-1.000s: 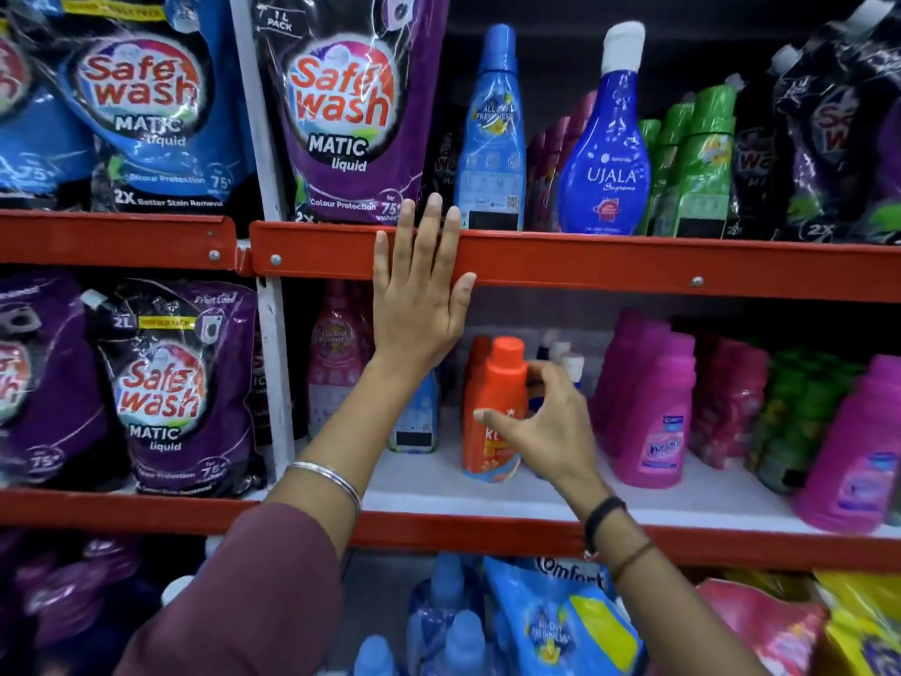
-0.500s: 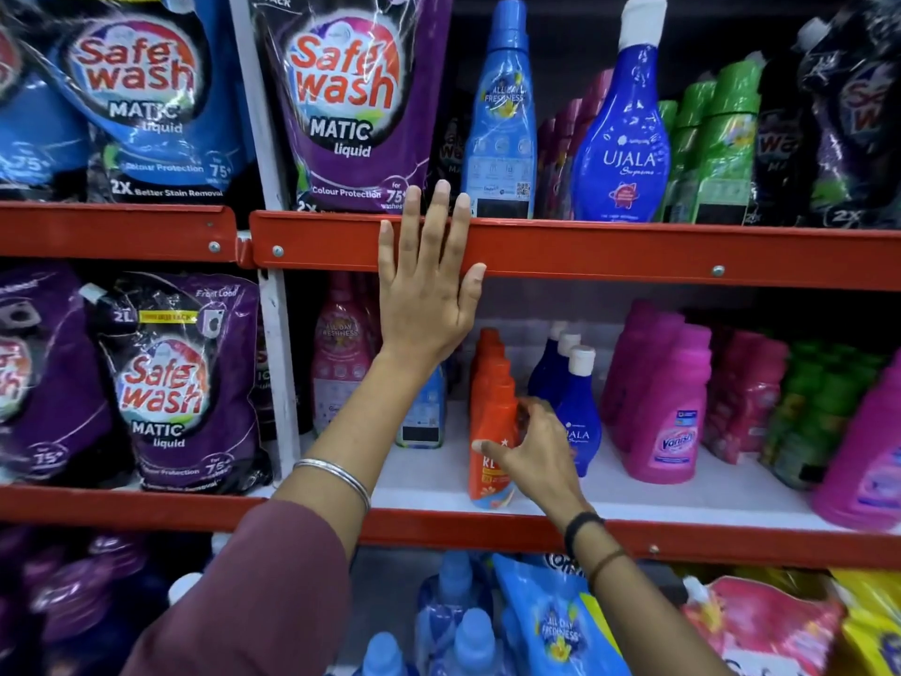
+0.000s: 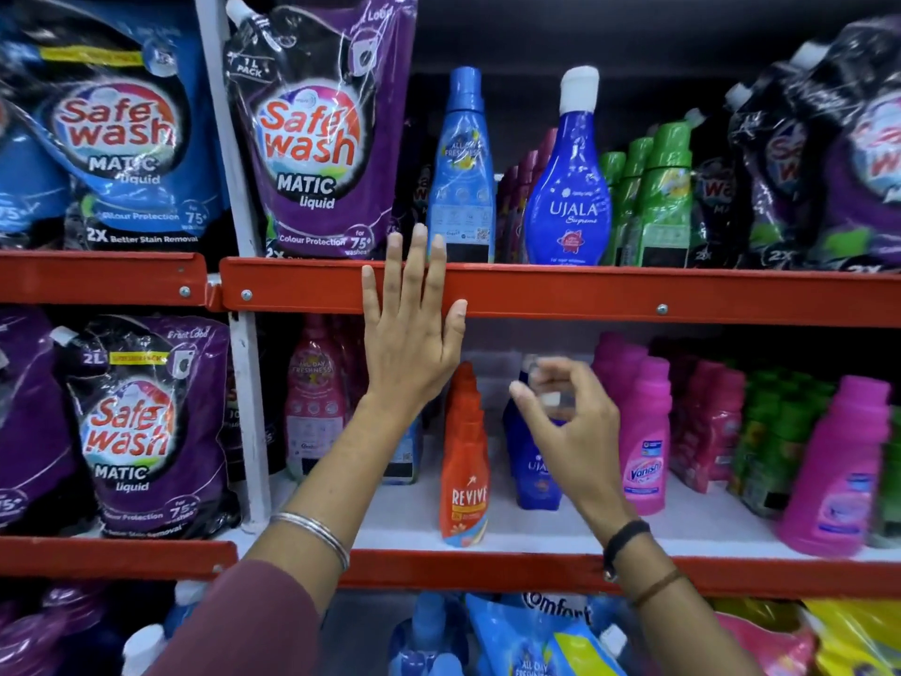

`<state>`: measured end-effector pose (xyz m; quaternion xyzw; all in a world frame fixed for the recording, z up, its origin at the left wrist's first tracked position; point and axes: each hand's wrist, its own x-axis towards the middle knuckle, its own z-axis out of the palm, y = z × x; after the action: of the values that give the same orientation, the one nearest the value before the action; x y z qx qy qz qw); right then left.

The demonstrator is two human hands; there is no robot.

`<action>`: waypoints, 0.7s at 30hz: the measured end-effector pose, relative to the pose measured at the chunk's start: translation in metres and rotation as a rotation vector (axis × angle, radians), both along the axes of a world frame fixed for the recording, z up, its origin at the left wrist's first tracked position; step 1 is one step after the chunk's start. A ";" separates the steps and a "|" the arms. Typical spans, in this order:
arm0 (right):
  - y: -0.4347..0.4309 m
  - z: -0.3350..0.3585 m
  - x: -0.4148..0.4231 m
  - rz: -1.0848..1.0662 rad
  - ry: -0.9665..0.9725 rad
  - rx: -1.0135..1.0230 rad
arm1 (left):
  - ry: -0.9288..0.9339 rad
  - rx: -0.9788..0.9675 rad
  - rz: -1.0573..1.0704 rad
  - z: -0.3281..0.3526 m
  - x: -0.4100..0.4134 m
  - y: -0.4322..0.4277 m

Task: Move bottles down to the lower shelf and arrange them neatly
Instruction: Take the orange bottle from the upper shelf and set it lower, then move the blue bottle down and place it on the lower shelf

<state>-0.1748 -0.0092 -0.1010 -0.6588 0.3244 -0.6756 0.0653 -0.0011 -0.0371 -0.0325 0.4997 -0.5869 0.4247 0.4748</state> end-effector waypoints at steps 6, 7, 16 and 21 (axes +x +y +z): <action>0.009 0.089 -0.029 -0.090 -0.112 -0.316 | 0.007 0.035 -0.021 0.005 -0.044 -0.002; 0.007 0.101 -0.032 -0.114 -0.108 -0.330 | 0.007 0.033 -0.021 0.005 -0.049 -0.003; -0.034 0.174 -0.046 -0.045 0.152 0.052 | 0.008 -0.028 0.009 0.002 -0.058 -0.014; -0.044 0.182 -0.052 0.159 0.015 0.100 | -0.002 -0.035 0.031 0.002 -0.059 -0.016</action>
<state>-0.2272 -0.0537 0.0810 -0.6834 0.3048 -0.6464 0.1490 -0.0597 -0.0534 -0.0300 0.4999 -0.5722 0.4425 0.4763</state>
